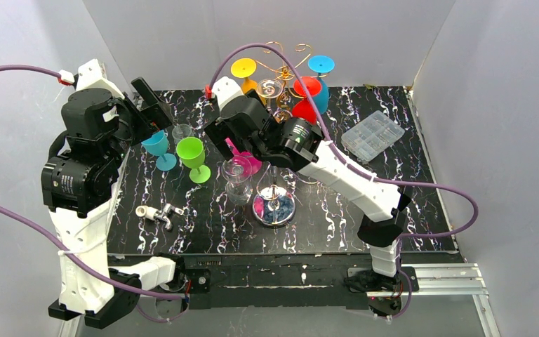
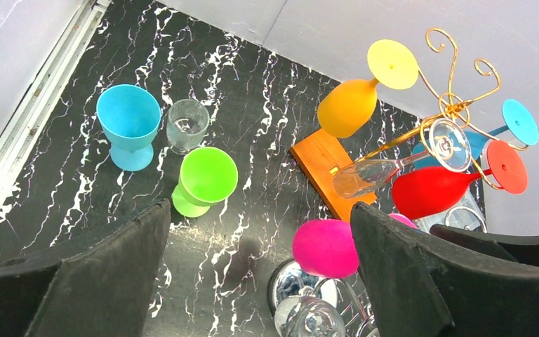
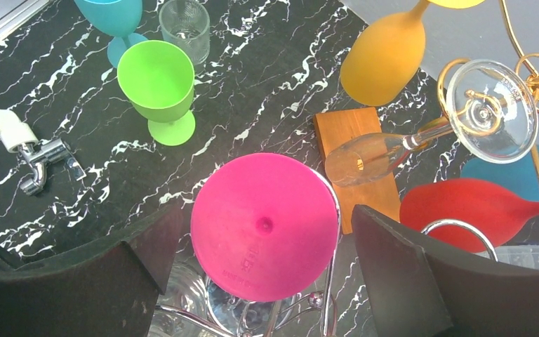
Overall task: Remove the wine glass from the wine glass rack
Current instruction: Pick up the wine glass from the wine rack.
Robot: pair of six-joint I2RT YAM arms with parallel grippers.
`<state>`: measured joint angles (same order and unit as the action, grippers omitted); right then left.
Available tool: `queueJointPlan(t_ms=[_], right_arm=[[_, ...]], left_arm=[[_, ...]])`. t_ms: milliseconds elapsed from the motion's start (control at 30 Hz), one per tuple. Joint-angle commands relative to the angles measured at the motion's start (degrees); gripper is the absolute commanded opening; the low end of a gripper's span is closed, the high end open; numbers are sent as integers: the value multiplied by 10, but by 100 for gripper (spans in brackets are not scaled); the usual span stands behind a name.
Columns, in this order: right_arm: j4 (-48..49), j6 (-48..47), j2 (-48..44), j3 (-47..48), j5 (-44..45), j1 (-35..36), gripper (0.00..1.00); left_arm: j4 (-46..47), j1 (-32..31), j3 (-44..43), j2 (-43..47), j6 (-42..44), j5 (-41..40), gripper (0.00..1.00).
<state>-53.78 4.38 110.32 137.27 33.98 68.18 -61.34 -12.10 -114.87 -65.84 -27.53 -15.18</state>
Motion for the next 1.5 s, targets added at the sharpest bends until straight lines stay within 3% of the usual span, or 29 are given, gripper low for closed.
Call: queueJointPlan(t_ms=[0,1100,1467], right_arm=[[25,-4,2,12,11,4,100],[40,4,0,-28,35,0,100],[42,4,-7,-26,34,-2,78]], left_arm=[[4,2,-10,1,7,3,99],[10,1,7,6,9,-6,99],[14,1,11,6,9,-5,99]])
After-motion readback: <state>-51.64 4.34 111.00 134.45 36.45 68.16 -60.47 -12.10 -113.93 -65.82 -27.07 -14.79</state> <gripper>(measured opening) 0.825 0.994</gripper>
